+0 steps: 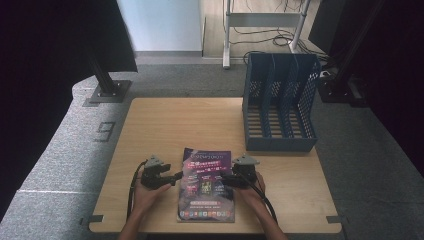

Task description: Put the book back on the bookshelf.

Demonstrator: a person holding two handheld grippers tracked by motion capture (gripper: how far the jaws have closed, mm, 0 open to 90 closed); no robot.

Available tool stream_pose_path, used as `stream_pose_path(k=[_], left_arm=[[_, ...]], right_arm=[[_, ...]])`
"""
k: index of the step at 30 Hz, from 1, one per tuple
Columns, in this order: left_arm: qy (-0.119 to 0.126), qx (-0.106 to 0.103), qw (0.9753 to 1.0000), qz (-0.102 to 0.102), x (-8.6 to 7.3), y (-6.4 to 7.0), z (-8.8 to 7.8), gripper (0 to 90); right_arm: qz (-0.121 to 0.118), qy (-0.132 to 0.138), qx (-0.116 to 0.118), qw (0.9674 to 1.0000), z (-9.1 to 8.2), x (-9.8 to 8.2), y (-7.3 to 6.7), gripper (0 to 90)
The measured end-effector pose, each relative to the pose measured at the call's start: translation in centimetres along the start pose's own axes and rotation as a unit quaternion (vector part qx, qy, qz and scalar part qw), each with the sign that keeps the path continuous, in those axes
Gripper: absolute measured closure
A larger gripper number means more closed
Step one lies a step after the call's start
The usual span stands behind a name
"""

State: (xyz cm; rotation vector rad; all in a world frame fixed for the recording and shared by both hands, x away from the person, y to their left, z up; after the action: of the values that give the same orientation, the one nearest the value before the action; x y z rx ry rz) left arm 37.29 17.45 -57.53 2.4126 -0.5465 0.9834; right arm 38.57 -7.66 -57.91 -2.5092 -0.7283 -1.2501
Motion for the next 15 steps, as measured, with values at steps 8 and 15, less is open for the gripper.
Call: stream_pose_path(k=[8,15], left_arm=[[-0.009,-0.002,0.9999,0.008,-0.2,0.45,0.54,31.3],[-0.013,-0.003,0.9999,0.008,-0.29,0.66,0.84,31.3]], right_arm=[[-0.001,-0.006,0.013,0.9999,0.36,-0.39,-0.82,18.8],[-0.004,-0.021,0.017,0.9996,0.96,-0.94,-1.06,21.1]])
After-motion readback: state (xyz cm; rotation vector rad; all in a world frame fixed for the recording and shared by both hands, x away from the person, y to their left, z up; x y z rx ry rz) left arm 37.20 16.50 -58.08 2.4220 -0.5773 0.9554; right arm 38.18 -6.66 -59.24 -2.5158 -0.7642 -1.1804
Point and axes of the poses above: each handheld gripper's, and its own axes: z roughly forward along the jaws, x roughly out of its top, y roughly to its right, the point moved 7 cm from there along z, roughly forward along the jaws, and after that the axes turned 5 degrees about -z, right-handed, at the moved point
